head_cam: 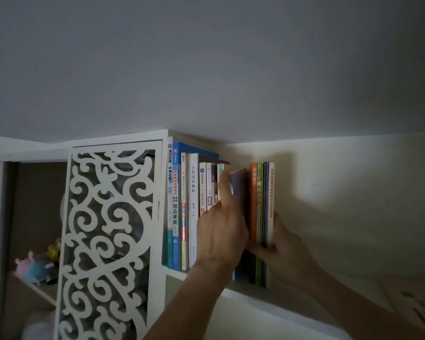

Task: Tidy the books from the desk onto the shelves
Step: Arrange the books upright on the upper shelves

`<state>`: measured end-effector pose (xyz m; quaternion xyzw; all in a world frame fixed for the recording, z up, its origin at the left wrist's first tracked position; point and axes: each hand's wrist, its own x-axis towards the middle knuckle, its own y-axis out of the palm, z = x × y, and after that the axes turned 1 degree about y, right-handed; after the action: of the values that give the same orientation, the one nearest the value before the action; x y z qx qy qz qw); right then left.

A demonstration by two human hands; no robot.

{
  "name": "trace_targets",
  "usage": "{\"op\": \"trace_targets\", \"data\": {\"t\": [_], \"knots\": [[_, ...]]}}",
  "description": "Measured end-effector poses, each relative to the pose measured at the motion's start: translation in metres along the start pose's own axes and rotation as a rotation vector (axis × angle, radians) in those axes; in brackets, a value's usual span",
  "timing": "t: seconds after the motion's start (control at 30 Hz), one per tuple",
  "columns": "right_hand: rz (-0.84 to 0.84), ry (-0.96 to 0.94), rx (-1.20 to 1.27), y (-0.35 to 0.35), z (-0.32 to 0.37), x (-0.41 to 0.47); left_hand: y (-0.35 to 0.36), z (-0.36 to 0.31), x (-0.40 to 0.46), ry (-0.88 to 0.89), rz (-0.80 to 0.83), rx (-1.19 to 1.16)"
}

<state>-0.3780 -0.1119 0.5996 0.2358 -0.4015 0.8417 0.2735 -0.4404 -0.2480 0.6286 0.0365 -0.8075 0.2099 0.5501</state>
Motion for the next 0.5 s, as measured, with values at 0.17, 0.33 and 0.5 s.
{"op": "trace_targets", "data": {"t": [0.17,0.33,0.5], "knots": [[-0.034,-0.040,-0.130,0.012,0.004,0.013,-0.079,0.005,-0.033,0.134,-0.403,0.108],[0.217,0.139,-0.164,0.022,0.011,0.040,-0.117,0.009,-0.056,0.147,-0.548,0.138],[0.269,0.270,0.077,-0.008,0.021,0.021,-0.113,-0.001,-0.067,0.038,-0.539,-0.049]]}}
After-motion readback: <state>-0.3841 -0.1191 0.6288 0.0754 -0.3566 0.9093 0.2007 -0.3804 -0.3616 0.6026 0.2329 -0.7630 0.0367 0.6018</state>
